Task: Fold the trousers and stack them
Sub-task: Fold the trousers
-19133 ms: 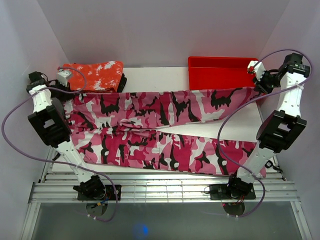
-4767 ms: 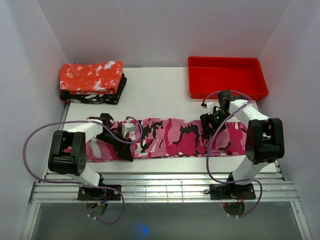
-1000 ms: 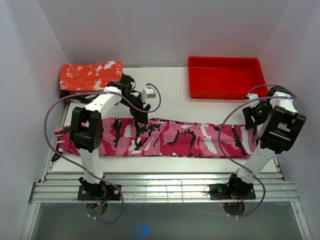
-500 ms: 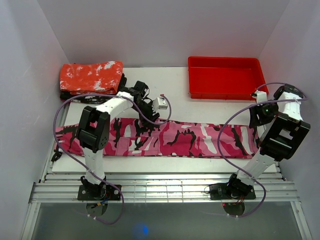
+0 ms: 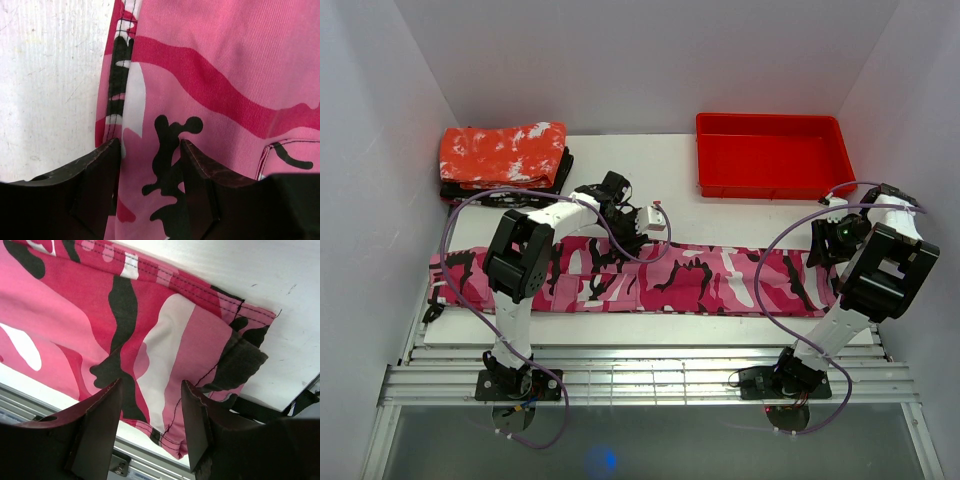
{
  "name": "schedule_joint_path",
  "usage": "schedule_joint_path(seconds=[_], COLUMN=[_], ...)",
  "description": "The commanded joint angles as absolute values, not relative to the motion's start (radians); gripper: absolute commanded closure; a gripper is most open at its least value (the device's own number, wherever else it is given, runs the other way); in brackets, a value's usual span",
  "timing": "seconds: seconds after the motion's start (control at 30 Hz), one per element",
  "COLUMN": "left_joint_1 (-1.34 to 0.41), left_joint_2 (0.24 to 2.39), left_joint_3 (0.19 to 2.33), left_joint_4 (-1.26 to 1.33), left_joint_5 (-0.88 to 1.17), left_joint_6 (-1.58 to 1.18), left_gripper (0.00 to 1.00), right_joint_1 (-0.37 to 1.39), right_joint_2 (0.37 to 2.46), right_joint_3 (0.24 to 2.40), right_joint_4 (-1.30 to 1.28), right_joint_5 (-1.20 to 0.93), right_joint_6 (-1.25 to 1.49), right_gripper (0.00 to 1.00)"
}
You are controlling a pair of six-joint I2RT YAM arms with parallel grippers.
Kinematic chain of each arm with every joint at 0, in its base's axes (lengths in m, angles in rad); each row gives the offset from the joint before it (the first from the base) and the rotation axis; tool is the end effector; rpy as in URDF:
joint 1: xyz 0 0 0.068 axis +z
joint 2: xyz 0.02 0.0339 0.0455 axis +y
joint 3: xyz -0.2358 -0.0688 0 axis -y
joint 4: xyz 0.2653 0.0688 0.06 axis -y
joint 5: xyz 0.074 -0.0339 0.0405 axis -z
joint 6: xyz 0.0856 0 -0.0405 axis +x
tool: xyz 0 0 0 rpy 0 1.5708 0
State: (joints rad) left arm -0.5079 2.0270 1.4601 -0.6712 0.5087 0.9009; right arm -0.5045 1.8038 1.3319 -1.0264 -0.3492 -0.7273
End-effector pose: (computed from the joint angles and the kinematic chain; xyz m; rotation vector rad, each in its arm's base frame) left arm 0.3541 -0.2448 0.0927 1.8111 1.9518 -0.5911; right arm 0.3199 -0.1432 0.1217 -0.3362 2.8406 0.3519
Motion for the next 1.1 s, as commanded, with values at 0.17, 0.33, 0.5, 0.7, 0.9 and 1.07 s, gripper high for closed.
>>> schedule_joint_path(seconds=[0.17,0.33,0.5,0.7,0.9,1.07], left_joint_1=[-0.515,-0.515,-0.515,-0.517,-0.517,-0.517], left_joint_2=[2.031,2.034,2.04,2.048,2.042,2.036], left_joint_3=[1.502,1.506,1.512,1.537,1.543,1.537], left_joint_4=[-0.641,-0.641,-0.64,-0.653,-0.657,-0.658], left_joint_5=[0.503,0.506,0.506,0.494,0.488,0.486], left_joint_6=[0.902,0.887,0.877,0.876,0.876,0.877], left_gripper=[0.37,0.37,0.37,0.37,0.37,0.37], right_joint_1=[-0.511,-0.511,-0.511,-0.514,-0.514,-0.514], right_joint_2=[1.83,1.819,1.772,1.74,1.733,1.756], right_joint_3=[1.29,1.246,1.189,1.17,1.169,1.177], right_joint_4=[-0.905,-0.859,-0.789,-0.772,-0.769,-0.77], right_joint_5=[-0.359,-0.313,-0.253,-0.216,-0.206,-0.209], right_joint_6=[-0.654,-0.641,-0.643,-0.644,-0.634,-0.635], right_gripper=[0.37,0.34,0.34,0.32,0.29,0.36])
